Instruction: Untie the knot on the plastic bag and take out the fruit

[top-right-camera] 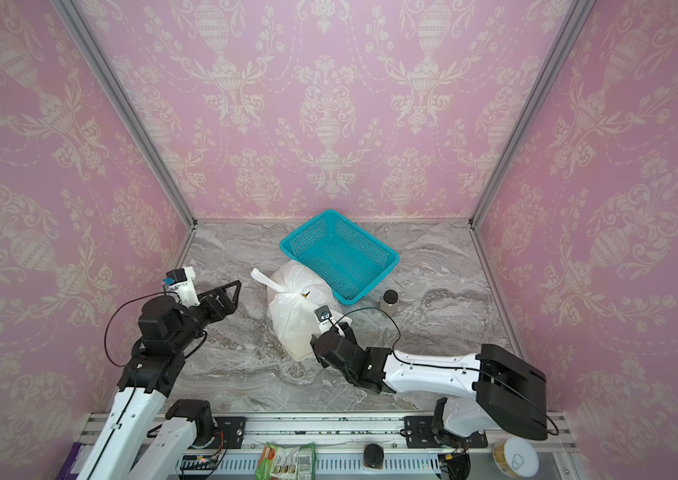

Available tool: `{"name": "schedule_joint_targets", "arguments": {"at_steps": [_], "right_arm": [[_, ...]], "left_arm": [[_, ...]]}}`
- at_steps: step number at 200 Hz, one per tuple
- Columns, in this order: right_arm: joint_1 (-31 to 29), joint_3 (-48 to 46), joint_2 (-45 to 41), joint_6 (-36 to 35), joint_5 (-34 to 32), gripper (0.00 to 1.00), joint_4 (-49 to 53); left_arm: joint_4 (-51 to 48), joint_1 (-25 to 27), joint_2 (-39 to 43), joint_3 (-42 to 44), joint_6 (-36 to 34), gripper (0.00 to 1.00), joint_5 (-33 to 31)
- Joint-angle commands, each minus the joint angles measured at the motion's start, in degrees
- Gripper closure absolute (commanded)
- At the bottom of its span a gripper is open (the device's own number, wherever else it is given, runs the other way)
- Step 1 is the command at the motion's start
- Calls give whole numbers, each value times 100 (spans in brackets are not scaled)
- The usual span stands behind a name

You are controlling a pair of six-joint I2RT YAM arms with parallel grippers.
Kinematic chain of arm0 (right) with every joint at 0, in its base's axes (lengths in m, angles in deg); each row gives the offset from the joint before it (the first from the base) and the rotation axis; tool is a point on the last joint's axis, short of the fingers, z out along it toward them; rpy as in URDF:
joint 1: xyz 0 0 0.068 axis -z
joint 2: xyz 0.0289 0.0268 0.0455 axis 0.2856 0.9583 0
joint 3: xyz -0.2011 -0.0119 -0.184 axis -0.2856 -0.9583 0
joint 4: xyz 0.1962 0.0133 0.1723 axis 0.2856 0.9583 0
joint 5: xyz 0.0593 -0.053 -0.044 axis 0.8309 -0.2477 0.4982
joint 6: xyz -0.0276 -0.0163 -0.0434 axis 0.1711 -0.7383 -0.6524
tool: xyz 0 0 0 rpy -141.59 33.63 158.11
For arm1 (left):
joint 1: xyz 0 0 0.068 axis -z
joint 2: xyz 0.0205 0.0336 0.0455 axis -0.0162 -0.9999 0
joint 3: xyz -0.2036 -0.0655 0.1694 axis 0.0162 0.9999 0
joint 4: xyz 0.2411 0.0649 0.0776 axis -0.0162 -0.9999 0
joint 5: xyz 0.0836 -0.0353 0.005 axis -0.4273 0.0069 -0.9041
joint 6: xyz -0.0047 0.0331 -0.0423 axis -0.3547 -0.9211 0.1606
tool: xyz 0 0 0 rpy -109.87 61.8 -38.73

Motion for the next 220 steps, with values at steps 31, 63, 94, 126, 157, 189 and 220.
{"name": "schedule_joint_targets", "arguments": {"at_steps": [31, 63, 94, 126, 157, 189, 220], "right_arm": [[509, -322, -139, 266, 170, 96, 81], [768, -586, -663, 227, -33, 100, 245], [881, -830, -1234, 54, 436, 83, 117], [547, -1068, -1369, -31, 1421, 23, -895], [408, -802, -539, 240, 1504, 12, -1217], [430, -265, 290, 305, 1391, 32, -1044], [484, -143, 404, 195, 1049, 93, -616]], "left_arm": [[-128, 191, -185, -231, -248, 2, 163], [-142, 421, -343, -328, -359, 4, 154], [-118, 806, -614, -439, -500, 6, -21], [-147, 1137, -974, -610, -624, 7, -206], [-124, 1275, -1163, -713, -662, 7, -291], [-180, 1441, -1364, -848, -717, 7, -350], [-394, 1680, -1506, -1118, -825, 8, -543]]}}
